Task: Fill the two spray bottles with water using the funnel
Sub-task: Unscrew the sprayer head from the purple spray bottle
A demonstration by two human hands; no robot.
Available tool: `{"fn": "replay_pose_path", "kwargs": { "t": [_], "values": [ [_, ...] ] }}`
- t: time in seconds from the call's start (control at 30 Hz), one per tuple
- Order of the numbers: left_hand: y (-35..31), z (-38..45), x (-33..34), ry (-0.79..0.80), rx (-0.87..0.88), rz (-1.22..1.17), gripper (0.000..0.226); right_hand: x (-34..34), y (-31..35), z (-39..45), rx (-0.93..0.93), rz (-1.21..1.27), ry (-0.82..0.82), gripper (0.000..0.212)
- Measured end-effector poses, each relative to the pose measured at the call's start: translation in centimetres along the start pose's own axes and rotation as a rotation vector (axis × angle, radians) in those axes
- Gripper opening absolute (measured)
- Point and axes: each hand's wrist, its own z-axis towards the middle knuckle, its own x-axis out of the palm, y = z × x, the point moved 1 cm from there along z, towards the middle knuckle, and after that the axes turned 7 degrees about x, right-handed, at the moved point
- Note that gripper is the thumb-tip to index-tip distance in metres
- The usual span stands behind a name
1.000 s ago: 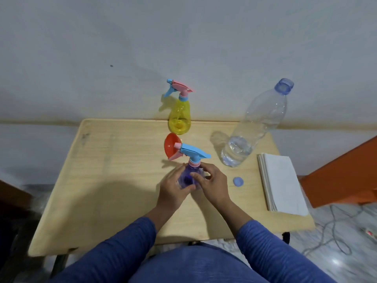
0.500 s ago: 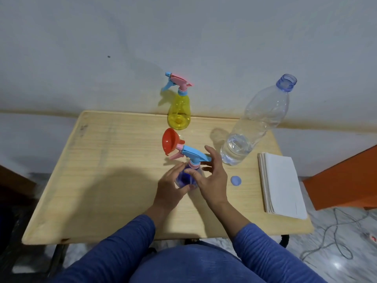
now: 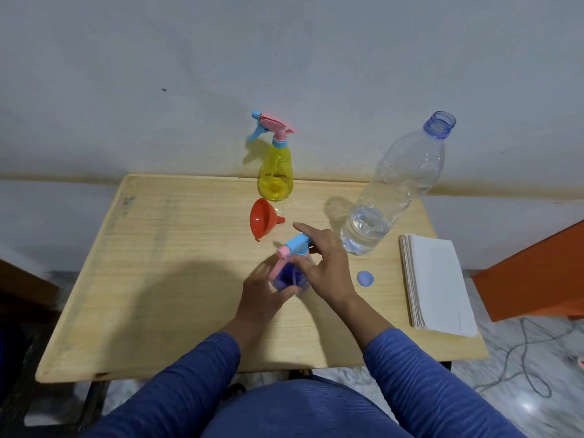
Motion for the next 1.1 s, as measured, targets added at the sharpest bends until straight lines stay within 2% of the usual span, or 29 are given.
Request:
{"fn": "replay_pose_path", "kwargs": {
  "t": [0.13, 0.2, 0.27, 0.33, 0.43, 0.5, 0.57, 0.7, 0.8, 0.9, 1.0, 1.1],
  "values": [
    [0.2, 0.1, -0.1, -0.014, 0.056, -0.011, 0.069, -0.4, -0.2, -0.3, 0.012, 0.062, 0.140, 0.074],
    [0.3, 0.2, -0.1, -0.018, 0.076, -0.010, 0.068, -0.3, 0.1, -0.2, 0.000, 0.007, 0.116, 0.080],
    [0.4, 0.1, 0.0, -0.012, 0.064, -0.028, 0.069, -0.6, 0.6, 0.0, 0.004, 0.016, 0.071, 0.072],
    [0.4, 0.1, 0.0, -0.008, 0.054, -0.035, 0.072, -1.1, 0.6, -0.1, 0.013, 0.050, 0.121, 0.064],
    [0.6, 0.2, -0.1, -0.014, 0.068, -0.037, 0.072, -1.4, 0.5, -0.1, 0.022, 0.030, 0.232, 0.070],
    [0.7, 0.1, 0.0, -0.014, 0.065, -0.052, 0.072, -1.4, 0.7, 0.1, 0.030, -0.011, 0.193, 0.075],
    [0.7, 0.1, 0.0, -0.007, 0.050, -0.067, 0.072, -1.4, 0.8, 0.2, 0.028, -0.001, 0.152, 0.071],
    [0.8, 0.2, -0.1, -0.005, 0.044, -0.067, 0.071, -1.7, 0.6, 0.1, 0.066, 0.060, 0.296, 0.068],
    [1.0, 0.2, -0.1, 0.006, 0.054, -0.059, 0.071, -1.9, 0.8, 0.4, 0.060, 0.016, 0.257, 0.069],
    [0.6, 0.3, -0.2, 0.010, 0.051, -0.071, 0.070, -2.1, 0.8, 0.7, 0.058, 0.052, 0.280, 0.058],
    [0.5, 0.3, -0.4, 0.003, 0.068, -0.077, 0.067, -1.9, 0.6, 0.8, 0.090, 0.045, 0.356, 0.067],
    [0.5, 0.3, -0.4, 0.012, 0.052, -0.077, 0.065, -1.9, 0.8, 0.9, 0.045, 0.058, 0.308, 0.064]
  ]
}}
